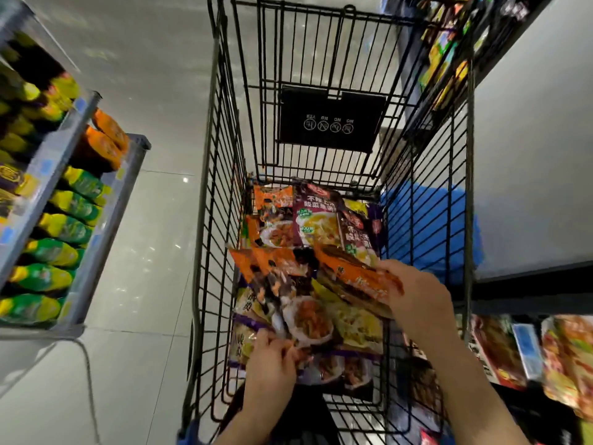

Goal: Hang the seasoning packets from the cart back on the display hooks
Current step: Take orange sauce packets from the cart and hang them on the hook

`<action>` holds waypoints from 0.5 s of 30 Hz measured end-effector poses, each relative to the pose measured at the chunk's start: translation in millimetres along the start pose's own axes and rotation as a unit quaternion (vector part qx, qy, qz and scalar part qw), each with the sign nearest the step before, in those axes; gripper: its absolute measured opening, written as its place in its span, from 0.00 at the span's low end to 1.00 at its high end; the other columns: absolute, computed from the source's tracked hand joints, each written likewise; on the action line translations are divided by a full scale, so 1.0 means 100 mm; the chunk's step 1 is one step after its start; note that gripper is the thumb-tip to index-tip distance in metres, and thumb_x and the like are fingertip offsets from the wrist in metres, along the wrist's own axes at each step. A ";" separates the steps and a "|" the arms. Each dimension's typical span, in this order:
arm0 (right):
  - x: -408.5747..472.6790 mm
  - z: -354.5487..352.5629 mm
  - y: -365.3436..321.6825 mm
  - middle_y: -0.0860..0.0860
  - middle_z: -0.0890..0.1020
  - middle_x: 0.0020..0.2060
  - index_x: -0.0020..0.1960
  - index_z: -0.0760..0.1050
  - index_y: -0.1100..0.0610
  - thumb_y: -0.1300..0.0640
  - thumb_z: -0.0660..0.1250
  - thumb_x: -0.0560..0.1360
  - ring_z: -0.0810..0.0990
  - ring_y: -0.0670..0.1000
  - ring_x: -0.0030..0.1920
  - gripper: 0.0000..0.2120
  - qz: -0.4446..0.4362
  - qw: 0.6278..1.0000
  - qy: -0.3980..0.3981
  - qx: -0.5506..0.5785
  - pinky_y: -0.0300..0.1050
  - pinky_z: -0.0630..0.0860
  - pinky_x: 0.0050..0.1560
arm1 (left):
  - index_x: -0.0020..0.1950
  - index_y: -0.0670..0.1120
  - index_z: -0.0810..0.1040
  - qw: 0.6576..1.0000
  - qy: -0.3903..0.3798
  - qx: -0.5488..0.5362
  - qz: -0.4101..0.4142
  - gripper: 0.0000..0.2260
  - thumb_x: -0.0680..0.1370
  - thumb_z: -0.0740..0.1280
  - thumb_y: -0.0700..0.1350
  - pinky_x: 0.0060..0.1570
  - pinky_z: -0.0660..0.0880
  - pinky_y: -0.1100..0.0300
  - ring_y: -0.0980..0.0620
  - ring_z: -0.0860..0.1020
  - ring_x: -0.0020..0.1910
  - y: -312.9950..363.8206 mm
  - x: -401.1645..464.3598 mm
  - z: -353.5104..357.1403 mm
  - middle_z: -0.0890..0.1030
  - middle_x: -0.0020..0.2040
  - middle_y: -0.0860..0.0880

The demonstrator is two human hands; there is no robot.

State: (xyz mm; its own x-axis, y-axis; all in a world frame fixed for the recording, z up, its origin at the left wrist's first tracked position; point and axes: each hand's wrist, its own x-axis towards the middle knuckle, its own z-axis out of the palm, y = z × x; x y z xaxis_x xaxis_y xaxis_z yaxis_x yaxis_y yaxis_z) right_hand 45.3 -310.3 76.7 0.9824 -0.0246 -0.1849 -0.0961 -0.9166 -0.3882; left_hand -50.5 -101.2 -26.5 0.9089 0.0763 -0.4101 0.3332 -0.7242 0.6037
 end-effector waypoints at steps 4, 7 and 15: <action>-0.07 -0.23 -0.06 0.46 0.83 0.47 0.55 0.78 0.46 0.58 0.63 0.76 0.80 0.50 0.46 0.12 -0.087 0.990 -0.092 -0.054 0.48 0.77 0.46 | 0.51 0.45 0.77 0.990 -0.111 0.072 -0.049 0.08 0.77 0.62 0.47 0.44 0.72 0.57 0.47 0.77 0.50 -0.36 -0.23 -0.08 0.75 0.55 0.48; -0.04 -0.39 -0.18 0.41 0.81 0.48 0.55 0.78 0.44 0.59 0.62 0.77 0.76 0.42 0.44 0.13 -0.110 0.969 -0.210 -0.064 0.38 0.72 0.44 | 0.54 0.50 0.76 0.992 -0.093 0.075 -0.047 0.09 0.76 0.63 0.52 0.40 0.68 0.60 0.50 0.78 0.50 -0.42 -0.21 -0.21 0.79 0.50 0.50; 0.66 -0.10 -0.64 0.44 0.78 0.49 0.56 0.76 0.47 0.60 0.59 0.77 0.75 0.48 0.47 0.13 -0.157 0.944 -0.277 -0.089 0.46 0.73 0.51 | 0.65 0.48 0.70 0.999 0.035 -0.030 -0.004 0.17 0.77 0.64 0.46 0.48 0.68 0.61 0.50 0.75 0.55 -0.40 0.03 -0.29 0.74 0.60 0.49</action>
State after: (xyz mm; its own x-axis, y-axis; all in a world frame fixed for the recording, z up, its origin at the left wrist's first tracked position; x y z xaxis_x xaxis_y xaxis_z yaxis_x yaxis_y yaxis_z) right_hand 118.0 -257.4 98.3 0.7197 0.4256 -0.5485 0.2618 -0.8981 -0.3533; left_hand -54.2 -52.4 -32.1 0.9206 0.1306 -0.3680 0.3529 -0.6818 0.6408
